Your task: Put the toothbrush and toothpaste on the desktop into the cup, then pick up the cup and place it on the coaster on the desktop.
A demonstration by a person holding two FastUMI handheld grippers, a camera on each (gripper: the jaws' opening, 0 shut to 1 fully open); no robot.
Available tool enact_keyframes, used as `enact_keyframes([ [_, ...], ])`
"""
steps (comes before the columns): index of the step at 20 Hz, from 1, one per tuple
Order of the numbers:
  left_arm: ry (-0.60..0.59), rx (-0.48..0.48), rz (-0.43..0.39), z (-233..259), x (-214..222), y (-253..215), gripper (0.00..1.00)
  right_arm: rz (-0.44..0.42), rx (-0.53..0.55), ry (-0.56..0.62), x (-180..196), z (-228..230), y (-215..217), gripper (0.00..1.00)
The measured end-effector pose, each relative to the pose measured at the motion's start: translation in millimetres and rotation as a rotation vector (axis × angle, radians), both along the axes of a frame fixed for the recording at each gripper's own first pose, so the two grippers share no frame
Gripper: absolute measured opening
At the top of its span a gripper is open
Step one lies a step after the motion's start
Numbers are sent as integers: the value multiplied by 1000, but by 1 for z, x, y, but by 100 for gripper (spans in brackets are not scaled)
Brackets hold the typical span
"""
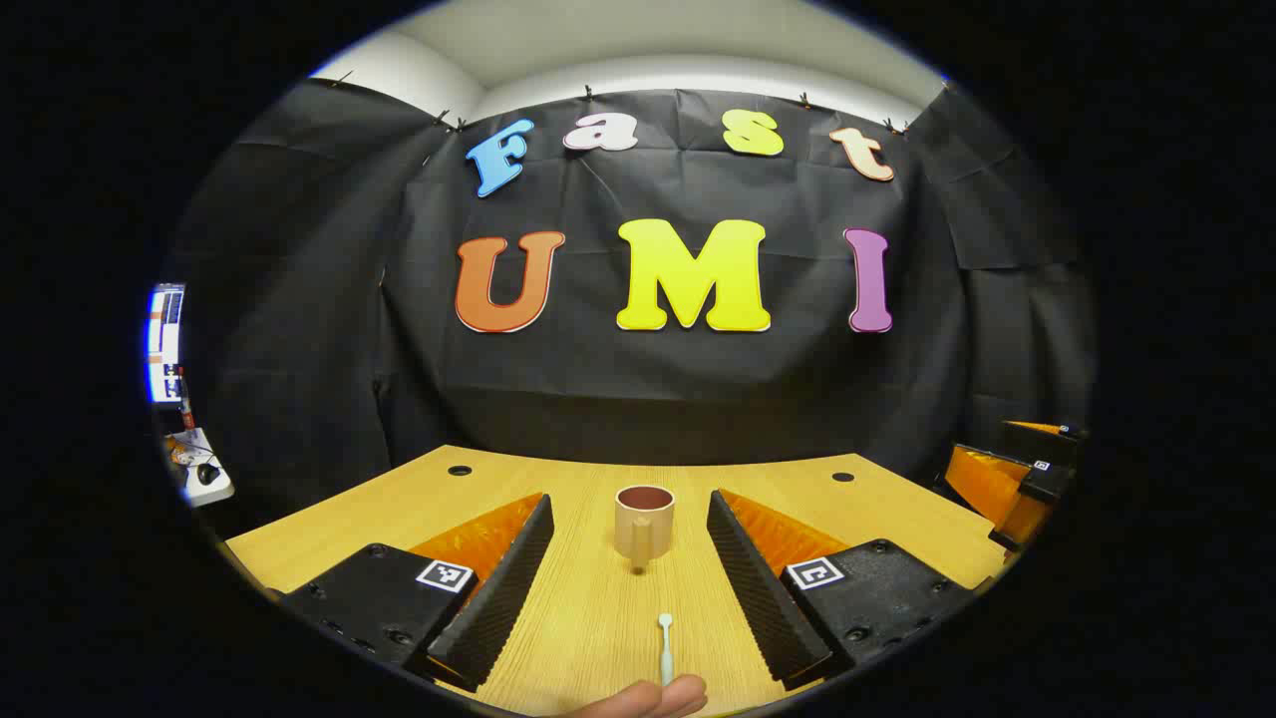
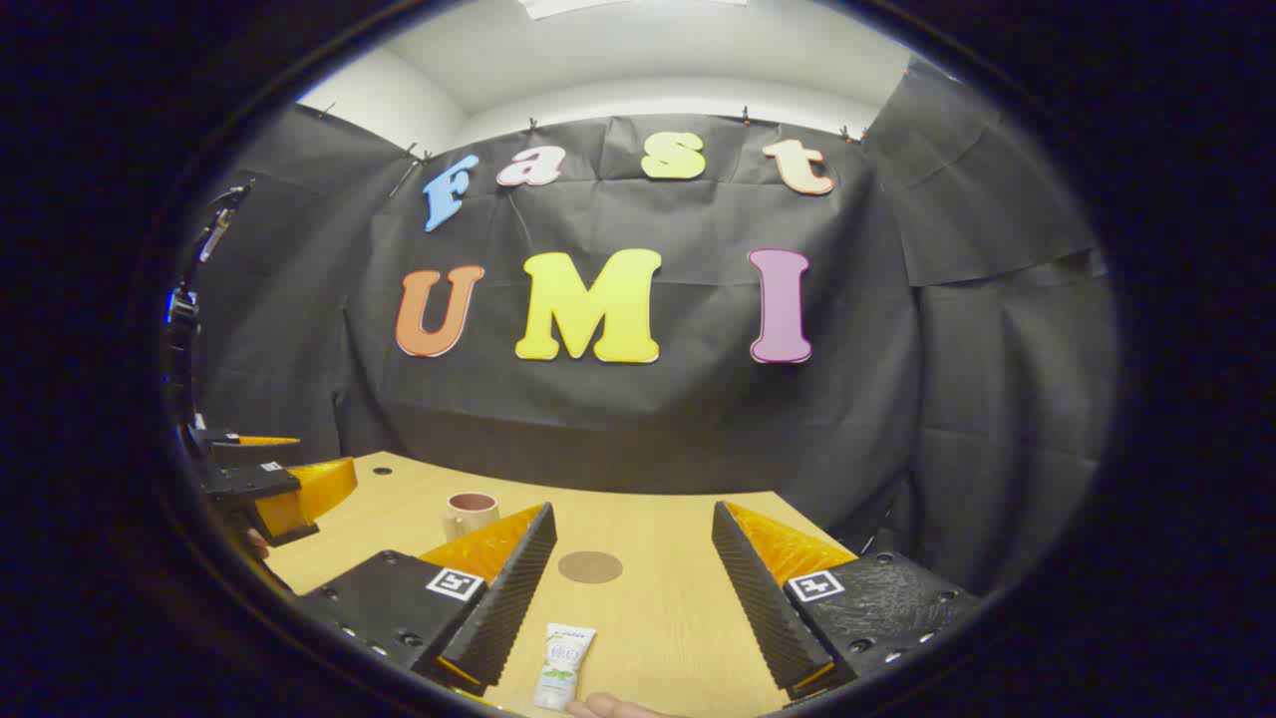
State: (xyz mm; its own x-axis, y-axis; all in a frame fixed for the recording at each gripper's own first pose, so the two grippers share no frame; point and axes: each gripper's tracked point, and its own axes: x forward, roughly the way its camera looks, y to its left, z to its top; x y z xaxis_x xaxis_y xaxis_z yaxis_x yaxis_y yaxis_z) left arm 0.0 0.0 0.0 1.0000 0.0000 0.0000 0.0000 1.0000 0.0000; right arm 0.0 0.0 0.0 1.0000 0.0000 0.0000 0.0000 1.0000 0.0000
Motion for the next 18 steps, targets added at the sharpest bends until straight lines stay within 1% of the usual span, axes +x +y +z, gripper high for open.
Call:
enact_keyframes([
  [4,1,-16,-6,-2,-12,-1,98,-14,27,-12,-15,-3,0,95],
  [6,12,-4,-5,-7,-13,0,98,-12,22,-7,-18,-5,0,95],
  [8,18,6,-13,-8,-14,-2,98,-24,14,-11,-19,-6,-3,95],
  [9,15,6,-15,-7,-14,-3,98,-27,16,-17,-20,-4,-6,97],
  [10,20,1,-19,-10,-14,-4,98,-24,17,-19,-19,-4,-4,95],
  [13,45,4,-21,-17,-9,-6,98,-21,1,-5,-16,-10,-3,95],
  [14,47,6,-18,-19,-9,-5,98,-22,2,-5,-15,-10,-4,97],
  [15,48,6,-16,-19,-8,-5,98,-21,4,-3,-15,-12,-2,95],
  [18,65,6,-15,-28,-7,-5,98,-18,-9,15,-12,-19,0,95],
])
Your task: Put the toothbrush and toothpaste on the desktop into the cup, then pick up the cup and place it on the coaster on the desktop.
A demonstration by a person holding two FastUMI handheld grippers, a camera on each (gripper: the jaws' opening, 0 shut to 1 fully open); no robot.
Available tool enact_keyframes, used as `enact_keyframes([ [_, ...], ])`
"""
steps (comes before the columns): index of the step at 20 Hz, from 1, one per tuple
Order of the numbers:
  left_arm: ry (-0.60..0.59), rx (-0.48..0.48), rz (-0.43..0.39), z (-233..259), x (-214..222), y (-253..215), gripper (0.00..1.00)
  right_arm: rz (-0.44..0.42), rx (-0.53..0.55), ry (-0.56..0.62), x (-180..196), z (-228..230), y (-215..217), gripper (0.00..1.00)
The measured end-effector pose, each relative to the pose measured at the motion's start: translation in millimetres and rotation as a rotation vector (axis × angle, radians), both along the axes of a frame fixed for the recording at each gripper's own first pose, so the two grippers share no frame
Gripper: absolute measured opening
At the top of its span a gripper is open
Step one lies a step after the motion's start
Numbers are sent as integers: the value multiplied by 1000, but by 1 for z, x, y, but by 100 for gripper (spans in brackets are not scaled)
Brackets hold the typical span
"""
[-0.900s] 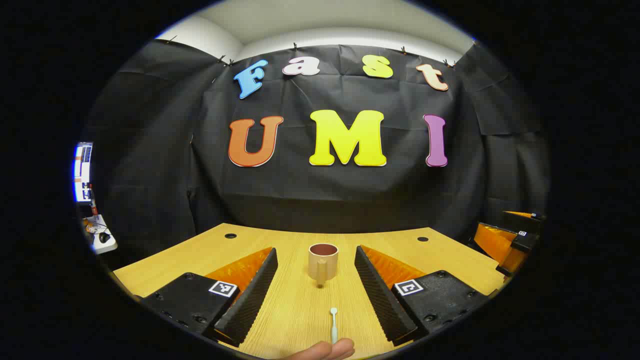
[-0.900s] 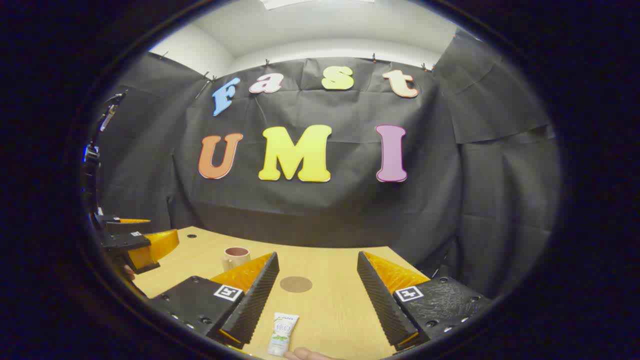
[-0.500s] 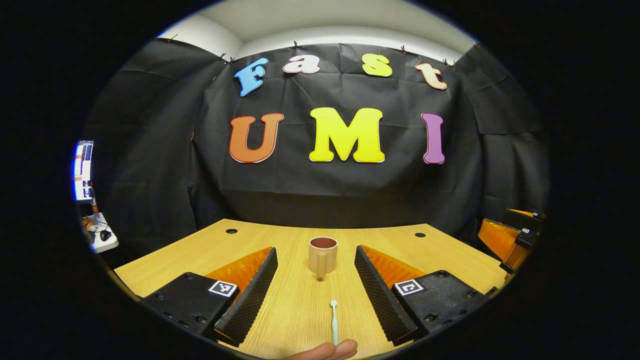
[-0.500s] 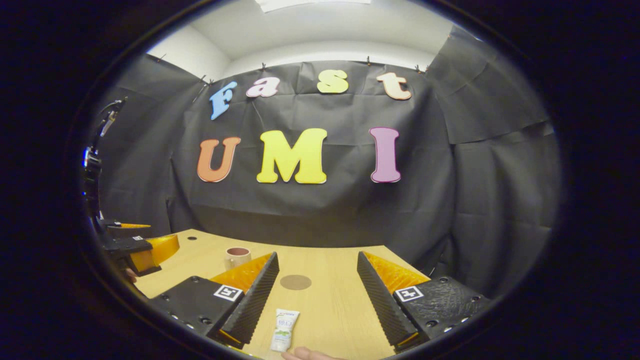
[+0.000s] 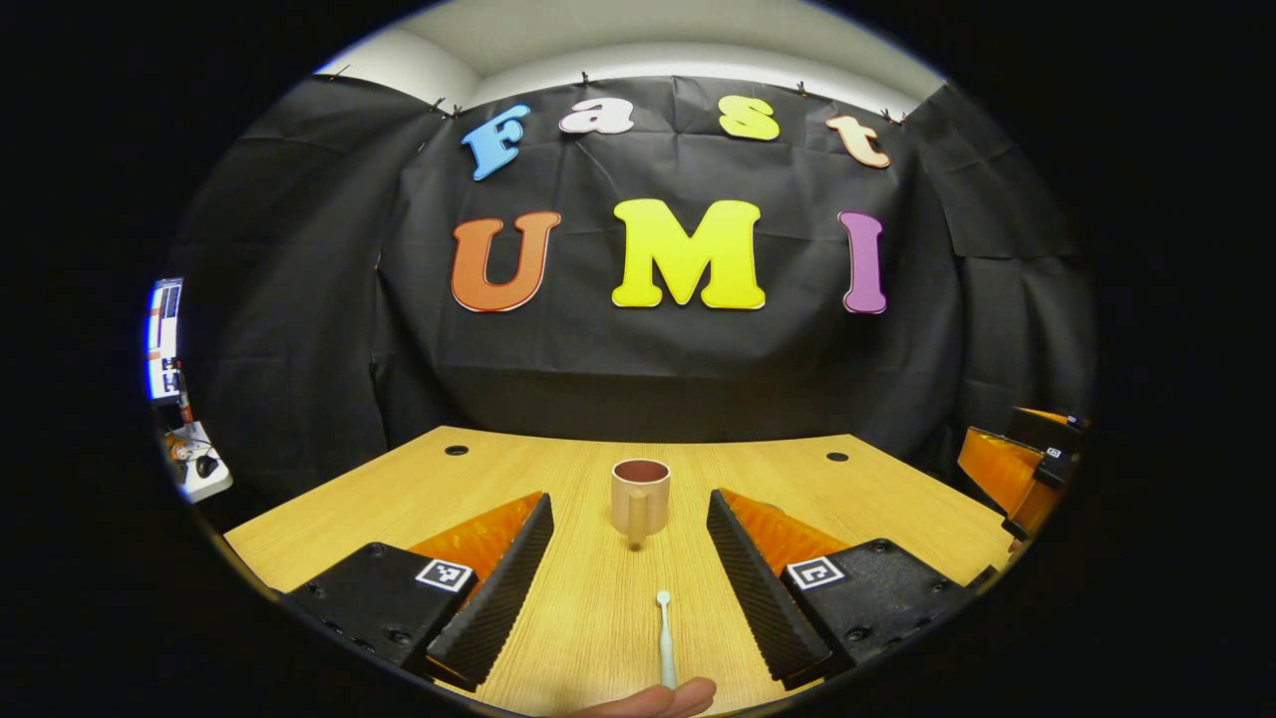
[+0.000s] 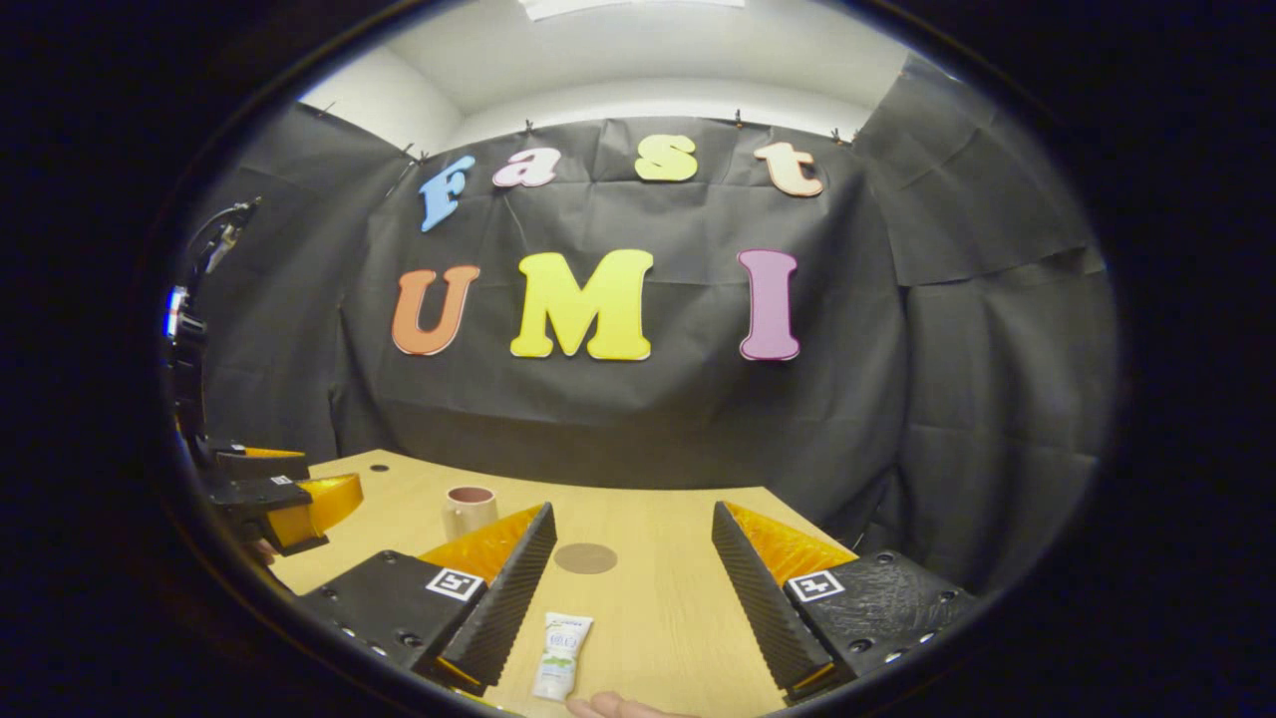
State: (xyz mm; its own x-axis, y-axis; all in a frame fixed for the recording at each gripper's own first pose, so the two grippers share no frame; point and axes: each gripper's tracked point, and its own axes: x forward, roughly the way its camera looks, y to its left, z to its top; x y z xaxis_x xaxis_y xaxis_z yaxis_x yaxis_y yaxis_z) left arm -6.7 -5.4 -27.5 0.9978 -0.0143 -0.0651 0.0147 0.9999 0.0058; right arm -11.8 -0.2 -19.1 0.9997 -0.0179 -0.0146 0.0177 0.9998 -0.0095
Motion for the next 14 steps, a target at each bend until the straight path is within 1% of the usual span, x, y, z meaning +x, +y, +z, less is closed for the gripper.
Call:
enact_keyframes([
  [1,7,1,-2,-4,1,-1,98,-2,-1,3,0,-2,0,95],
  [2,15,5,-5,-9,4,-3,98,0,3,4,0,-3,1,92],
  [3,35,16,-5,-17,7,-4,98,4,7,7,1,-5,1,97],
  [4,55,26,-8,-26,8,-5,98,5,10,16,2,-8,2,97],
  [5,79,29,-14,-36,10,-7,98,7,14,30,4,-14,2,95],
  [8,160,0,-41,-66,15,-17,99,16,7,68,8,-30,6,95],
  [11,212,7,-40,-88,18,-21,99,27,-3,100,11,-46,11,95],
  [12,239,10,-41,-98,19,-23,98,36,-1,114,11,-52,14,92],
  [13,273,9,-42,-109,19,-24,99,44,0,130,10,-58,17,95],
  [14,308,6,-43,-121,19,-25,99,48,-1,146,11,-65,19,95],
])
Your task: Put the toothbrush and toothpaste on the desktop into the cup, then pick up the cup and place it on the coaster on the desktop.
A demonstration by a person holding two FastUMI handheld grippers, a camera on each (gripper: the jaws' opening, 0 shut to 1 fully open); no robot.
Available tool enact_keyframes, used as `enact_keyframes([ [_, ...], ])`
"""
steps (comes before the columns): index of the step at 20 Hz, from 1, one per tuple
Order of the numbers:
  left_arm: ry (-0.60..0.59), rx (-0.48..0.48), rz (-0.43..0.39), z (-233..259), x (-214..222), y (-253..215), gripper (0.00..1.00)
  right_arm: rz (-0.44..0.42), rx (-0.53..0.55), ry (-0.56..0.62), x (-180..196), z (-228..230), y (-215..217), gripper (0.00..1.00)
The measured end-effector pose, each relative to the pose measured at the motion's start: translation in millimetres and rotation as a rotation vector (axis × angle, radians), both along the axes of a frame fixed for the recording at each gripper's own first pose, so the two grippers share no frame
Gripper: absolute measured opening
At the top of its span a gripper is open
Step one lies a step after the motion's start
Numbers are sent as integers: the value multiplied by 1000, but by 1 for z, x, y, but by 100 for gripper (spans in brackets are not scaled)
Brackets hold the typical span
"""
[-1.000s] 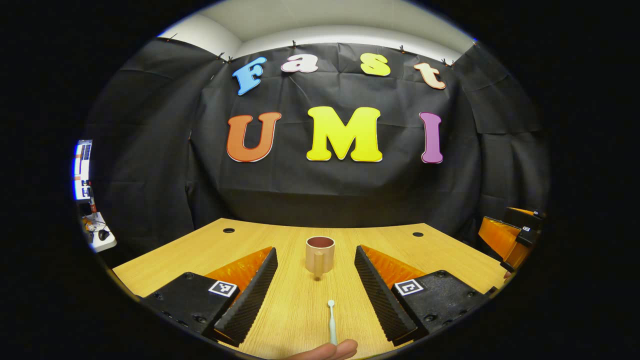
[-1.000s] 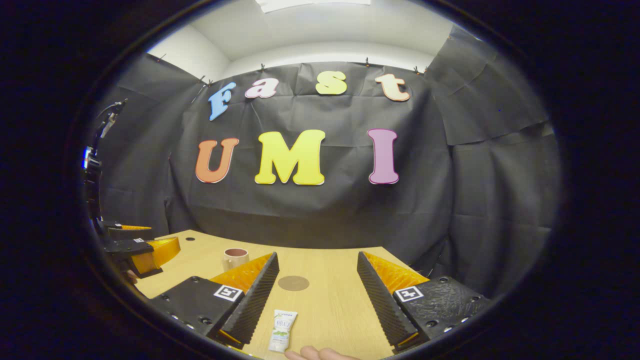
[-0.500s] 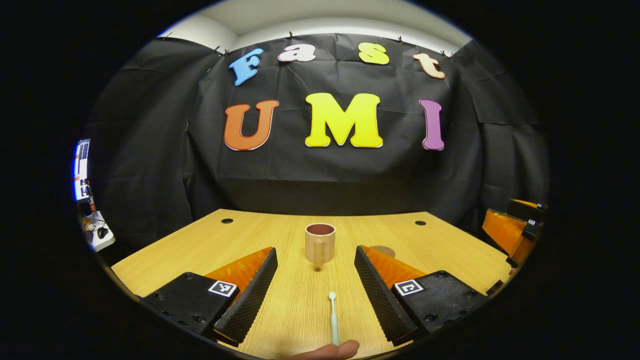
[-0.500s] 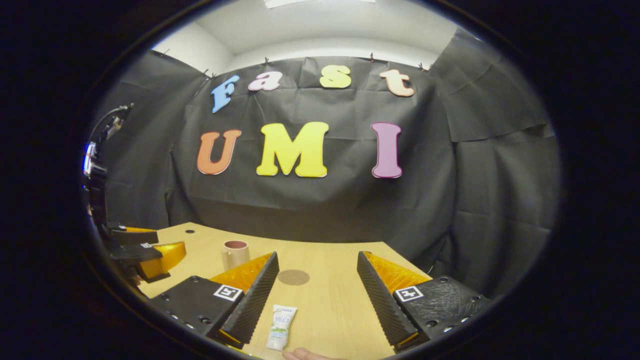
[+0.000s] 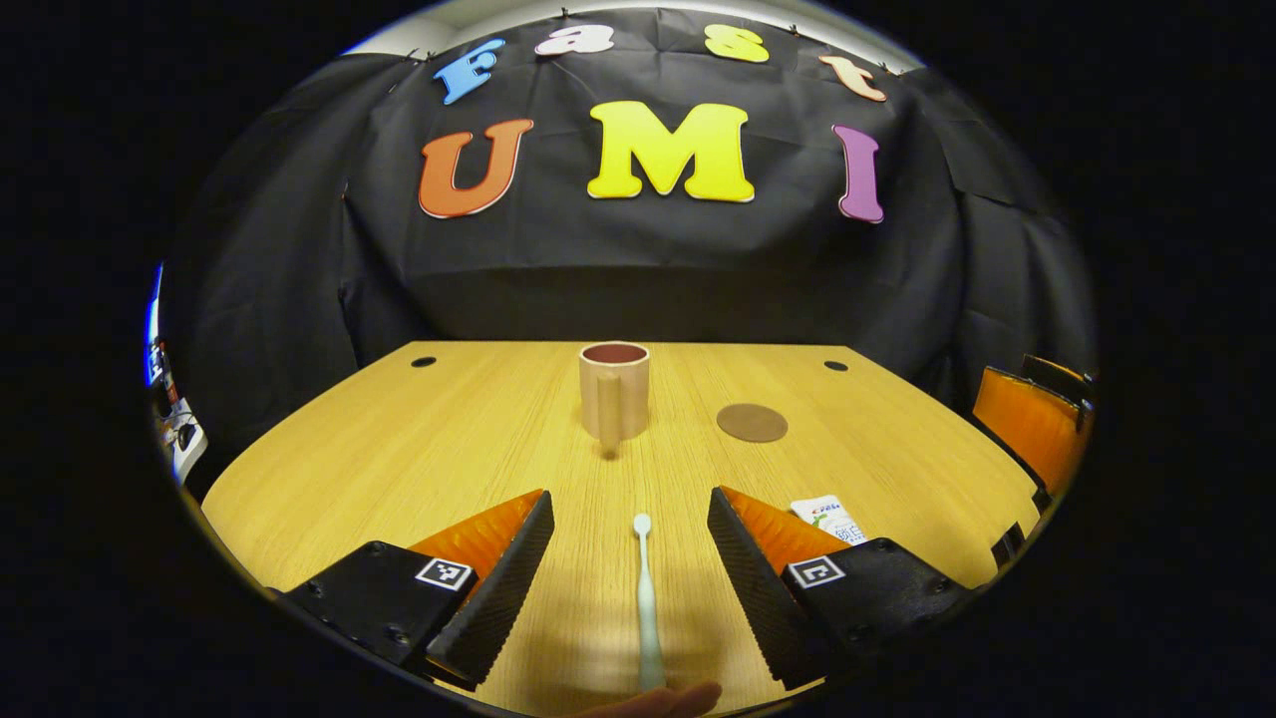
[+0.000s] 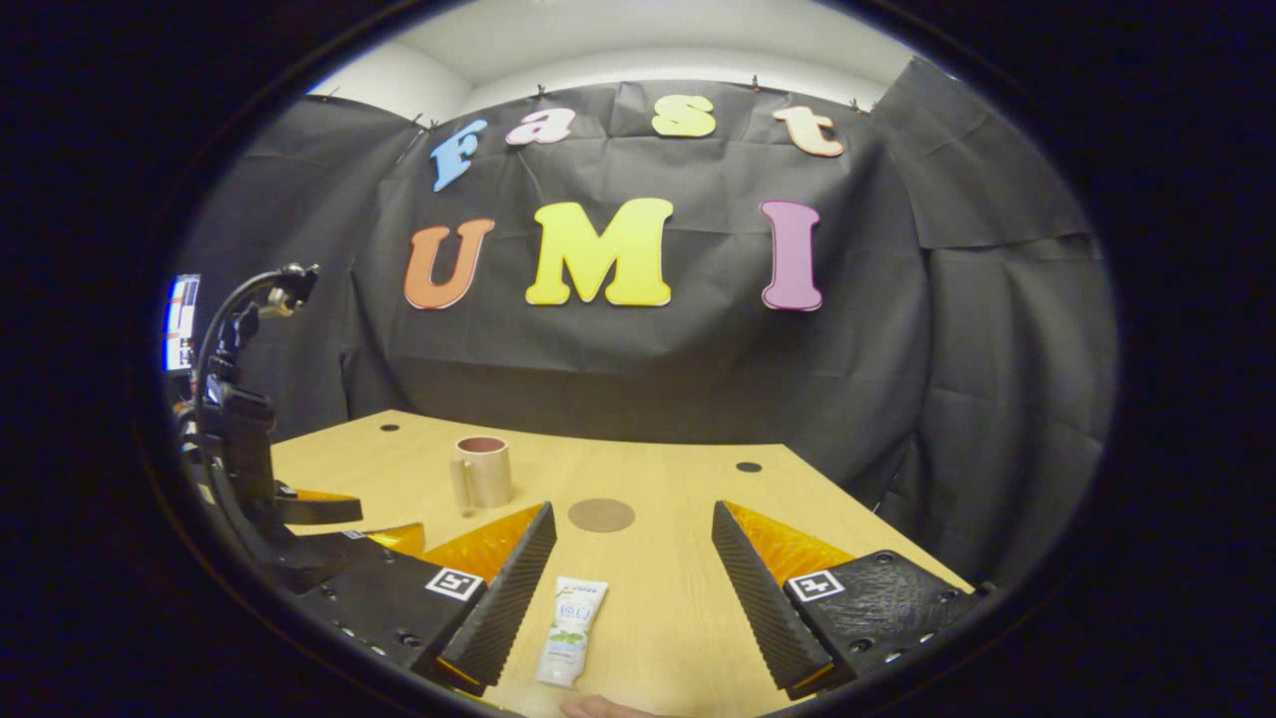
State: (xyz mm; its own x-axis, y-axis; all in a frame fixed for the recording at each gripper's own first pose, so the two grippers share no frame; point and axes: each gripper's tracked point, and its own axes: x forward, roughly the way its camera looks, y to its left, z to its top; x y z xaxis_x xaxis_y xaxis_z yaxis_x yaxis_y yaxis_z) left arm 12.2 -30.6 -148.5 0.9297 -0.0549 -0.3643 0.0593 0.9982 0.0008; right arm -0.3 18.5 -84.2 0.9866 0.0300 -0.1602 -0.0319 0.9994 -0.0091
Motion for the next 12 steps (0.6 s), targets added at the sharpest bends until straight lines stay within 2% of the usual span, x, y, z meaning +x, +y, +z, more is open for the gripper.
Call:
enact_keyframes([
  [5,111,-5,-5,-36,-5,-8,99,20,-2,81,3,-31,7,95],
  [6,129,-6,-5,-41,-5,-9,99,23,-2,92,3,-35,8,98],
  [7,150,-8,-2,-46,-6,-9,97,25,0,99,3,-38,9,95],
  [8,167,-9,3,-51,-6,-9,96,28,1,104,3,-41,11,98],
  [12,195,0,5,-57,-10,-10,81,37,-4,123,3,-48,13,95],
])
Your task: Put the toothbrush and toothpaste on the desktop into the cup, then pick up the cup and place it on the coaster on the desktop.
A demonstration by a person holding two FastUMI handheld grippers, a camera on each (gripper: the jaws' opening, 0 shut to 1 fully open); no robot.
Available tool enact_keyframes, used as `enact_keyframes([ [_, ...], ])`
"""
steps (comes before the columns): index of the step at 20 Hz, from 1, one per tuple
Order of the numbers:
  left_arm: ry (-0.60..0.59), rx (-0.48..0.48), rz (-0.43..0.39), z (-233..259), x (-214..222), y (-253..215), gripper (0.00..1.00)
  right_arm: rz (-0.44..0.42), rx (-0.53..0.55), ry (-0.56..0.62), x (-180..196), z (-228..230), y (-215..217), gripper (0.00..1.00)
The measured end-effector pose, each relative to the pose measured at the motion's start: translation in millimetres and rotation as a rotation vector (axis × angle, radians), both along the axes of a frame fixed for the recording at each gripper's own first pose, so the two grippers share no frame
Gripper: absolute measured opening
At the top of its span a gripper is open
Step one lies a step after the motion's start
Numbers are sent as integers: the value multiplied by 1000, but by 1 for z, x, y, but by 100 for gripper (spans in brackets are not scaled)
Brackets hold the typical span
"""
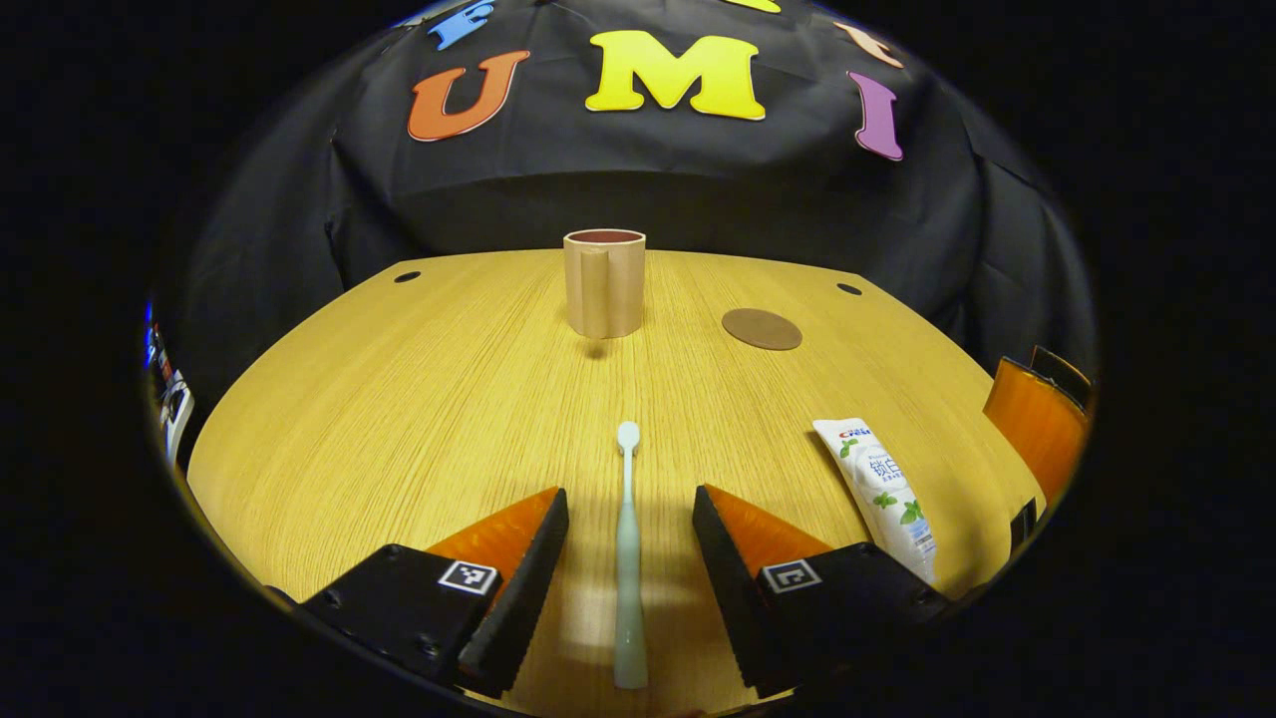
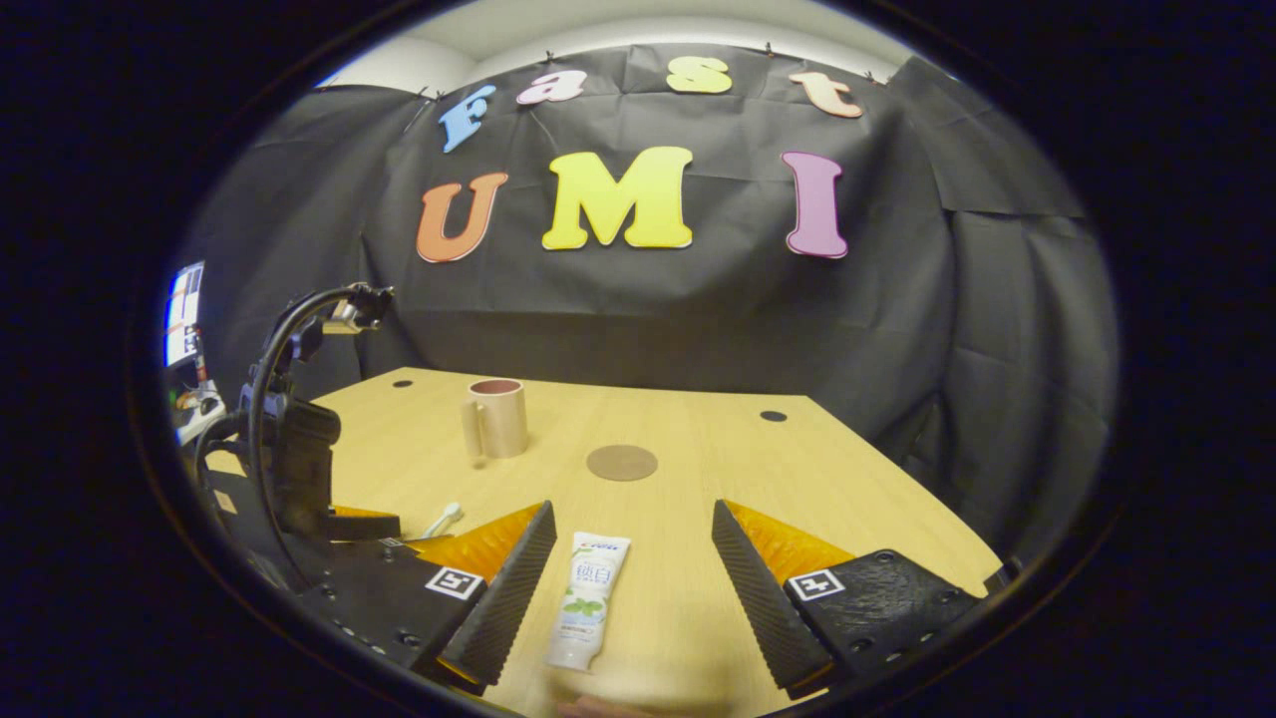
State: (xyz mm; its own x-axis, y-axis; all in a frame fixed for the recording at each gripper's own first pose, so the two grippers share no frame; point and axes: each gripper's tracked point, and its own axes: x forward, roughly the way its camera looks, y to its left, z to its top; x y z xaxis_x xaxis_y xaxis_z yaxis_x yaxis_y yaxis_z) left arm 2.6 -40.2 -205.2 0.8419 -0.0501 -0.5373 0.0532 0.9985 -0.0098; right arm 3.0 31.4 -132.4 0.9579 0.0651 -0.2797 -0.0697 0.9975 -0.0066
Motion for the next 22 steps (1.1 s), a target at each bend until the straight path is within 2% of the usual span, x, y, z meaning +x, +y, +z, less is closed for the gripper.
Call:
enact_keyframes([
  [3,24,-5,-18,-6,-3,-4,66,-3,6,16,2,-5,2,95],
  [5,27,28,-23,-8,-2,0,61,-2,12,29,2,-9,2,98],
  [6,26,33,-25,-9,-2,-1,59,2,11,37,2,-11,3,95],
  [7,26,34,-24,-8,-2,0,53,1,7,46,2,-13,2,95],
  [8,27,36,-22,-9,-2,1,53,2,6,52,3,-16,2,95],
  [10,26,41,-14,-9,-2,4,46,6,8,66,2,-19,4,95],
  [17,29,35,-3,-10,-1,11,13,3,5,126,5,-39,7,95],
  [19,29,34,-7,-10,0,11,11,7,0,147,8,-45,9,95],
  [20,28,31,-8,-9,-1,12,17,9,-3,157,9,-48,10,95],
  [21,27,22,-7,-9,-1,12,9,14,-3,165,9,-51,12,95],
  [22,23,12,-5,-9,-2,11,8,17,0,178,9,-54,13,95],
])
